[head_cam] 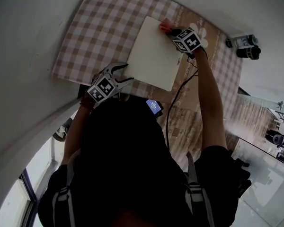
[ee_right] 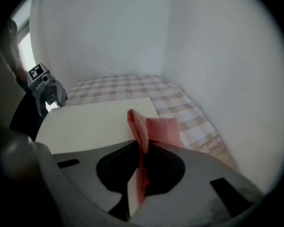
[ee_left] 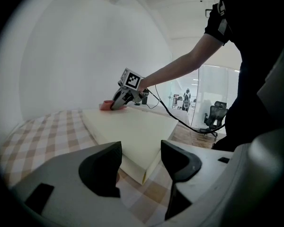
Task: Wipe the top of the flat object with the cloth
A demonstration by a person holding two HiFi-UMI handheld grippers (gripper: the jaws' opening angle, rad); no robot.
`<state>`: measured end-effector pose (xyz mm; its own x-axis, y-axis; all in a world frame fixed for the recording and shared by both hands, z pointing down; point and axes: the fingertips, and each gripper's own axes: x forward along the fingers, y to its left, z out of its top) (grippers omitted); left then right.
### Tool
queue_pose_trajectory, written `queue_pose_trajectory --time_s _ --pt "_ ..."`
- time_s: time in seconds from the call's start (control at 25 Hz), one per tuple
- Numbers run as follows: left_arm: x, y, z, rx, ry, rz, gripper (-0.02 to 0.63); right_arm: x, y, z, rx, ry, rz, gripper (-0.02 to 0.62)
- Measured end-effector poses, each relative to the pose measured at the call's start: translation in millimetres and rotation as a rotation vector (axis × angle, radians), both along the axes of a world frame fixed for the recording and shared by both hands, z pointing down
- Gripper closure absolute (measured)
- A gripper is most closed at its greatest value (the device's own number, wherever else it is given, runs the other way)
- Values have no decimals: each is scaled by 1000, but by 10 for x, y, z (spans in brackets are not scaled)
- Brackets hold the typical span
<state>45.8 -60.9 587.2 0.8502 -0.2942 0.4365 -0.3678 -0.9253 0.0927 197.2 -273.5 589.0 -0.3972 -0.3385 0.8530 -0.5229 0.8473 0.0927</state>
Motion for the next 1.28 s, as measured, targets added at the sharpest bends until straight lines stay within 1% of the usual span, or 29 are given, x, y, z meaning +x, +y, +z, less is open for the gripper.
queue_pose_trajectory --time_s 0.2,0.44,0.6,0.72,1.28 --pt "12 -8 -7 10 3 2 331 -86 154 21 -15 16 -26 575" --pt "11 -13 -79 19 6 14 331 -86 186 14 21 12 18 575" --pt "13 -2 -51 20 8 12 331 -74 215 14 50 56 12 575" --pt "9 -7 -70 26 11 11 331 -105 287 20 44 79 -10 575" --pt "17 1 -59 37 -5 0 330 -226 750 56 32 42 -28 575"
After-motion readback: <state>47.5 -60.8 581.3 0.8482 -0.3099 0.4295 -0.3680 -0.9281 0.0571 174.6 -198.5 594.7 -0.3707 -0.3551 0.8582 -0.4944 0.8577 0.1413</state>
